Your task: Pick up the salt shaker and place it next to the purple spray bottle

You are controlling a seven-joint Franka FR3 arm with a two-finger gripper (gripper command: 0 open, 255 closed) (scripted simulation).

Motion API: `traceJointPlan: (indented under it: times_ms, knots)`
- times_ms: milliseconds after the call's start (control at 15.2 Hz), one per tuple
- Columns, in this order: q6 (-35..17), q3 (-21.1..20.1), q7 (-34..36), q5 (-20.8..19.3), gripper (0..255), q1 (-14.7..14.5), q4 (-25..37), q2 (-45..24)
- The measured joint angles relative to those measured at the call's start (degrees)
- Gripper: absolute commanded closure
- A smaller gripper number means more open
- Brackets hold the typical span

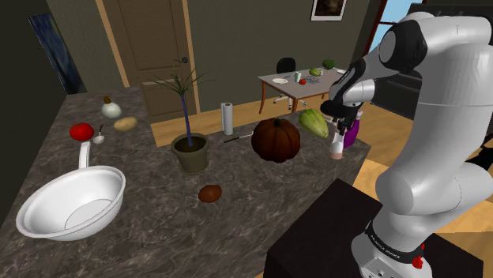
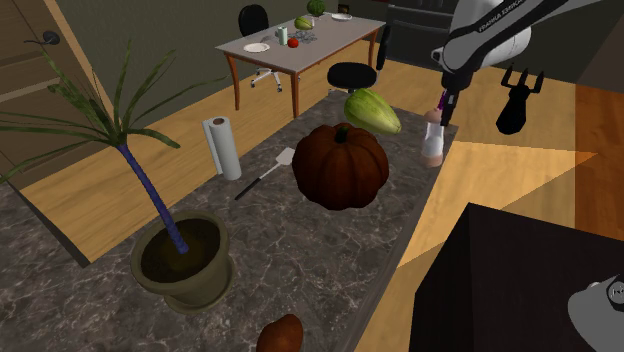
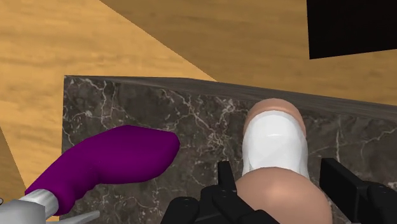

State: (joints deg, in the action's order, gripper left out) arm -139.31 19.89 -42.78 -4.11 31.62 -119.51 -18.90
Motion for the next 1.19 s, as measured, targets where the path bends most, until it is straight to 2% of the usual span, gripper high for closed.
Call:
traceJointPlan:
  times_ms: [462,528,924,1188]
  knots:
    - [-0.9,-0.15,-0.09,0.28,255,0.15,-0.05,-0.85]
    - [-0.9,-0.15,-0.09,0.28,0,0.15,-0.05,-0.85]
    - [-0.9,-0.15,-0.09,0.28,0,0.15,-0.05,-0.84]
    - [4.05,0.4,0.85,-1.17,0,-0.99,0.69,3.55]
